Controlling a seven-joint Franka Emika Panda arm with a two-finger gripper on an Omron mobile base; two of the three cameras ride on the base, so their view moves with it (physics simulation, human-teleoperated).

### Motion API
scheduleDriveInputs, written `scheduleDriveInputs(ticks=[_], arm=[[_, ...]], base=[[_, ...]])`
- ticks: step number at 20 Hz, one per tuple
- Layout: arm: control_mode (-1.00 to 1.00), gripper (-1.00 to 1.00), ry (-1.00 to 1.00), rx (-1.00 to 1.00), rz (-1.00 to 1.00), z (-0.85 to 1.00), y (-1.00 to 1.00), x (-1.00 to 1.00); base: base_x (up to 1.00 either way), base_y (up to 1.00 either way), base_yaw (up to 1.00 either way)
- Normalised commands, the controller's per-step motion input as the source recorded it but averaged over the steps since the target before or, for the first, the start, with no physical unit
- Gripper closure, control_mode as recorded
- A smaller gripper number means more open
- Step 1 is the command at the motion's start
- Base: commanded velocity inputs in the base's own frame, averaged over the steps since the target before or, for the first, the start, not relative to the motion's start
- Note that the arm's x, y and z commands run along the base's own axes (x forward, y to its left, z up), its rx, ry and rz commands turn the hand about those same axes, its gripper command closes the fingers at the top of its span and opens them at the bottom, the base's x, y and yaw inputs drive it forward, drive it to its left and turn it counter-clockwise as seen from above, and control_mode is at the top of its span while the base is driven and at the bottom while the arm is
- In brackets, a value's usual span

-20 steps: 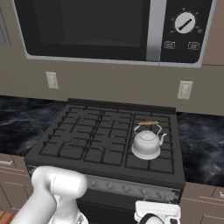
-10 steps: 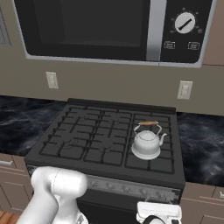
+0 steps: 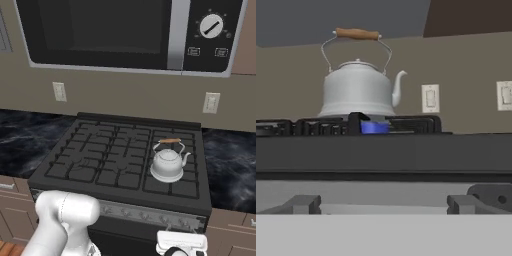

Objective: The kettle is done boiling. Turn off the stove, then wait for 300 timesteps before moving the kettle to the dining table.

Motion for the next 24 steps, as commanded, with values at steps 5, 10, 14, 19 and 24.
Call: scheduleDriveInputs(ticks=[5, 10, 14, 19, 24], arm=[[-1.00, -1.00, 0.00, 0.00, 0.00, -0.03, -0.01, 0.09], [-1.00, -1.00, 0.00, 0.00, 0.00, -0.11, -0.05, 0.02], [-1.00, -1.00, 0.00, 0.00, 0.00, -0.18, -0.06, 0.03], [-1.00, -1.00, 0.00, 0.00, 0.00, -0.10, -0.06, 0.06], [-1.00, -1.00, 0.00, 0.00, 0.00, -0.02, -0.06, 0.11]], base=[[0.00, 0.00, 0.00], [0.00, 0.00, 0.00], [0.00, 0.00, 0.00], [0.00, 0.00, 0.00], [0.00, 0.00, 0.00]])
